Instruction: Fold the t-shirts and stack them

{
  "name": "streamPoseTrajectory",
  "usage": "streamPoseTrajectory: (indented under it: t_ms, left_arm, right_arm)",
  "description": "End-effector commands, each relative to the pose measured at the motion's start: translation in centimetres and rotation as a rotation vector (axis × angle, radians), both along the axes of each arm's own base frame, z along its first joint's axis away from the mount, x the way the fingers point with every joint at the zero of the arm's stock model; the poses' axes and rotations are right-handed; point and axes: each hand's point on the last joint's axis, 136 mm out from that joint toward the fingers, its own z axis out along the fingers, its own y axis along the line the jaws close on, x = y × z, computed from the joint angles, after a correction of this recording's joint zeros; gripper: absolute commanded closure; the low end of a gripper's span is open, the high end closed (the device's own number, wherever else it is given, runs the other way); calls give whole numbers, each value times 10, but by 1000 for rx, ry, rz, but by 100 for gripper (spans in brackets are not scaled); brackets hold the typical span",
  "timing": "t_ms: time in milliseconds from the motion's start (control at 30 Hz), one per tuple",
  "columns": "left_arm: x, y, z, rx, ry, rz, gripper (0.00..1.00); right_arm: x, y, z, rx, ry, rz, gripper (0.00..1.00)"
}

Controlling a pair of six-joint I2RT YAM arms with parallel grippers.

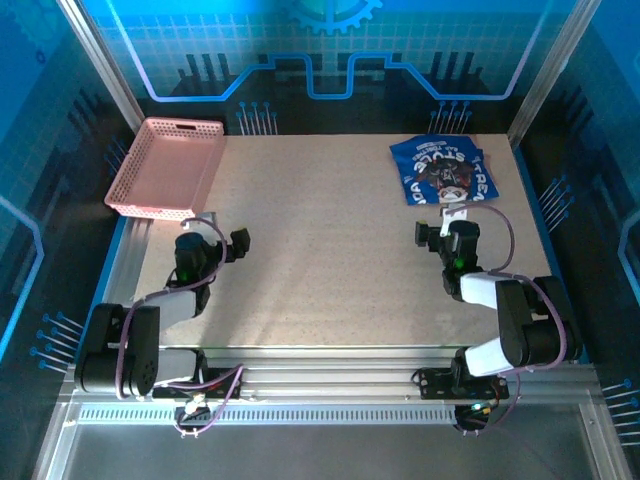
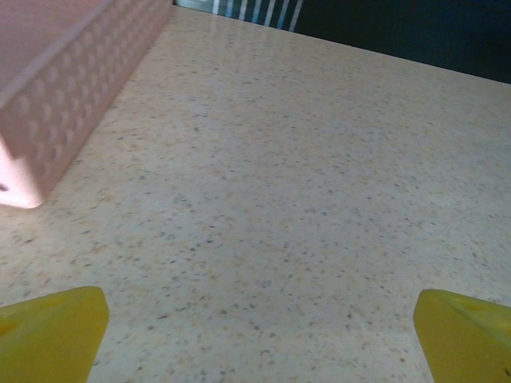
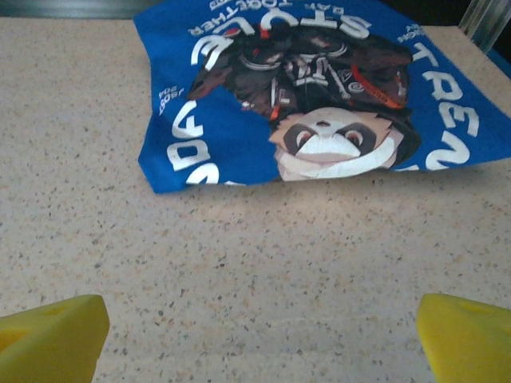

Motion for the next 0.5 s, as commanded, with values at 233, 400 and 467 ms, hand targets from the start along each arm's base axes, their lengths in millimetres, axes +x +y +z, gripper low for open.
streamPoseTrajectory:
  t_ms: [233, 400, 467]
  left_arm:
    - [12, 10, 12, -2, -18, 40, 1]
    - [1, 20, 20, 41, -91, 91, 1]
    - [0, 20, 22, 53, -107, 88, 1]
  right_arm:
    - [11, 8, 9, -11, -14, 43, 0]
    - [11, 8, 10, -3, -18, 46, 0]
    - [11, 7, 10, -4, -17, 46, 0]
